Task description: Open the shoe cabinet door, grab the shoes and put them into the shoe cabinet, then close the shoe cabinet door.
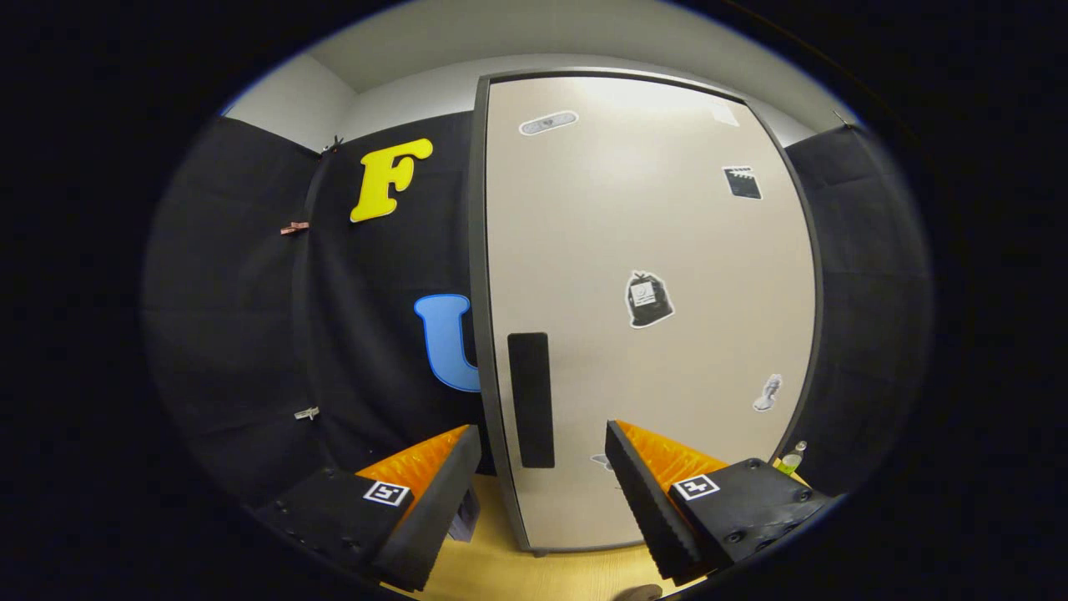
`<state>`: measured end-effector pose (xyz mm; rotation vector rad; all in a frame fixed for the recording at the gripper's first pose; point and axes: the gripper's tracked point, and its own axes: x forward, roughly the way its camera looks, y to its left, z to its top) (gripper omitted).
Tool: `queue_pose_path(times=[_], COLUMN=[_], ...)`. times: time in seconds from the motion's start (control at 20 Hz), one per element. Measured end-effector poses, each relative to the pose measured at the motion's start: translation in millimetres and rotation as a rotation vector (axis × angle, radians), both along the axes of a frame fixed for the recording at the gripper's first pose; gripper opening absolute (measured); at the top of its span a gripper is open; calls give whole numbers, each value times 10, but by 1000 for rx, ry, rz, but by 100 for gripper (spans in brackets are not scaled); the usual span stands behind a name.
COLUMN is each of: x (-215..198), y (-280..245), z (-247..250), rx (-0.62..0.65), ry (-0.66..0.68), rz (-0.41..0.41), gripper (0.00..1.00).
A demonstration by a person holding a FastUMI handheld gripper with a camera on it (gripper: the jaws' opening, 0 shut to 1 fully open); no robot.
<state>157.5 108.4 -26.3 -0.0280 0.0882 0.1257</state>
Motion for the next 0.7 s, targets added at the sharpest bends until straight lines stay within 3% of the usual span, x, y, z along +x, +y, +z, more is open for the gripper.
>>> queue_pose_path(times=[0.4, 0.55, 0.7], x=[504, 597, 653], y=[-4, -22, -5], z=[-49, -39, -60], rx=[15, 9, -3], ry=[-24, -36, -35], rz=[-65, -86, -97], gripper=[97, 80, 81])
